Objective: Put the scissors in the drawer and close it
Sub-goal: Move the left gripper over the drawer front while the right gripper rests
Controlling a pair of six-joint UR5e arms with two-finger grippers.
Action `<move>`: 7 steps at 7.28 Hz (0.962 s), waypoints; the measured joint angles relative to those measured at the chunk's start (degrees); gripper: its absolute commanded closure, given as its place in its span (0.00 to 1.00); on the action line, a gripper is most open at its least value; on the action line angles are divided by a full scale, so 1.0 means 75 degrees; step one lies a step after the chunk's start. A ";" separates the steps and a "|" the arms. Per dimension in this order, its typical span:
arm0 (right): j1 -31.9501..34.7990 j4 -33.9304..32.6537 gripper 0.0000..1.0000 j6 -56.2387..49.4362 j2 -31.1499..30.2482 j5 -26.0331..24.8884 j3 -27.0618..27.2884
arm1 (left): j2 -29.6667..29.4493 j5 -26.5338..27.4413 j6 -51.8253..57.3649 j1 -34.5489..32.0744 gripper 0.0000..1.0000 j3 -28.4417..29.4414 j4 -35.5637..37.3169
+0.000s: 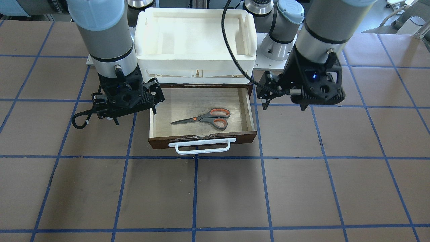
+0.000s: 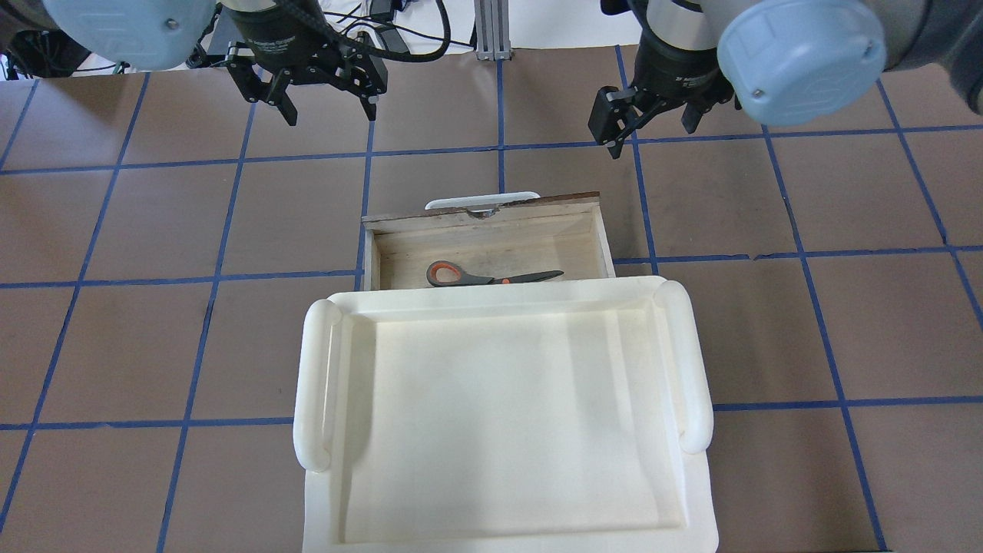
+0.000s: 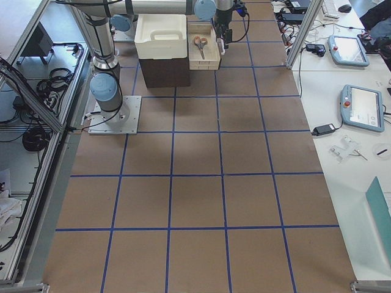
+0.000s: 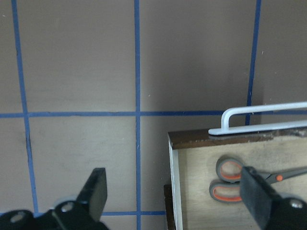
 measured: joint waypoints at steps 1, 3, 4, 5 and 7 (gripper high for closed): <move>-0.0424 0.0074 0.00 0.0031 -0.0170 -0.0004 0.0005 | -0.0421 -0.0008 -0.0452 -0.0141 0.00 0.0185 0.0210; -0.0923 0.0359 0.00 0.0136 -0.0465 0.0063 0.0026 | -0.1186 -0.0005 -0.1301 -0.0480 0.00 0.0341 0.0882; -0.0980 0.0442 0.00 0.0403 -0.0650 0.0091 0.0085 | -0.1439 -0.0004 -0.1712 -0.0611 0.00 0.0374 0.1063; -0.0989 0.0482 0.00 0.0735 -0.0801 0.0101 0.0170 | -0.1615 0.0003 -0.1923 -0.0723 0.00 0.0398 0.1100; -0.0930 0.0502 0.00 0.0991 -0.1051 0.0118 0.0391 | -0.1833 0.0021 -0.2030 -0.0772 0.00 0.0389 0.0868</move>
